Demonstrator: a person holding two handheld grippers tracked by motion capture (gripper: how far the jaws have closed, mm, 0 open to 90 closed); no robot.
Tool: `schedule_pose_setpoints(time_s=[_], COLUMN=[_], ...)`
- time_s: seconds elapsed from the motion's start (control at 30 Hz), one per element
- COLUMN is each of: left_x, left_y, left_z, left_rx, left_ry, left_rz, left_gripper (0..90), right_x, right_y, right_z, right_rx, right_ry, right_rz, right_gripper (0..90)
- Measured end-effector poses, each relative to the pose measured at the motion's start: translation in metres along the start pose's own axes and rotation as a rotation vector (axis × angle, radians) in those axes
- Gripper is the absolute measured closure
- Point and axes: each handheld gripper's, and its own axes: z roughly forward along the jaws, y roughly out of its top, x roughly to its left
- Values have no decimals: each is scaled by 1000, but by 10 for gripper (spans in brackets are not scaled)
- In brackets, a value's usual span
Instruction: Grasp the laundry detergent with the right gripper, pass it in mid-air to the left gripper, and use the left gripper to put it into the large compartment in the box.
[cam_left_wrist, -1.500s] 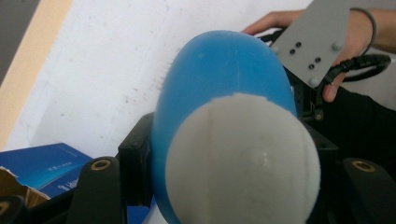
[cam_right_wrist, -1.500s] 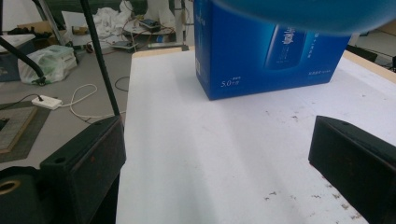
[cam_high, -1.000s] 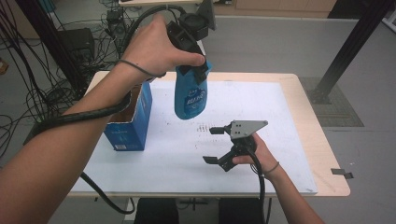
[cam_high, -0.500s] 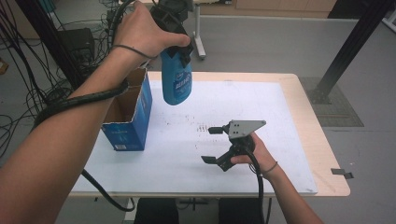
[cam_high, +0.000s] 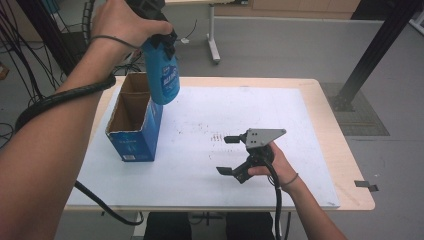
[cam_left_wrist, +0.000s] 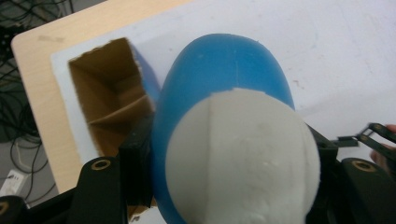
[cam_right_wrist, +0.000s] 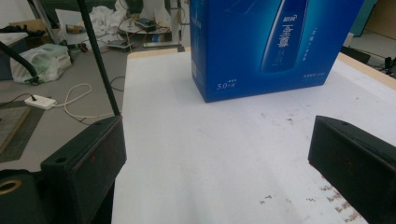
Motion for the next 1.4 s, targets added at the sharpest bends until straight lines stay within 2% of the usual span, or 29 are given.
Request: schedule_pose_setpoints(time_s=[0.13, 0.3, 0.5, 0.67, 0.83, 1.2, 1.4], left_x=[18, 39, 56, 65, 72, 71, 73], left_y=[-6, -11, -16, -20, -22, -21, -22], left_z=[-1, -1, 2, 6, 12, 30, 47], left_rx=[0, 10, 20, 33, 47, 83, 113], left_ry=[24, 50, 72, 86, 83, 81, 80], left_rz=[-67, -130, -201, -224, -240, -248, -250], left_gripper=[376, 375, 375, 375, 375, 375, 375], right_x=[1, 2, 4, 5, 5, 5, 5], right_y=[1, 4, 5, 5, 5, 6, 5], right_z=[0, 1, 1, 0, -1, -1, -2], right_rx=[-1, 3, -1, -2, 3, 2, 2], right_ry=[3, 2, 4, 0, -4, -4, -6], right_rz=[-4, -9, -14, -11, -11, -13, -11], right_gripper=[38, 38, 37, 38, 37, 38, 38])
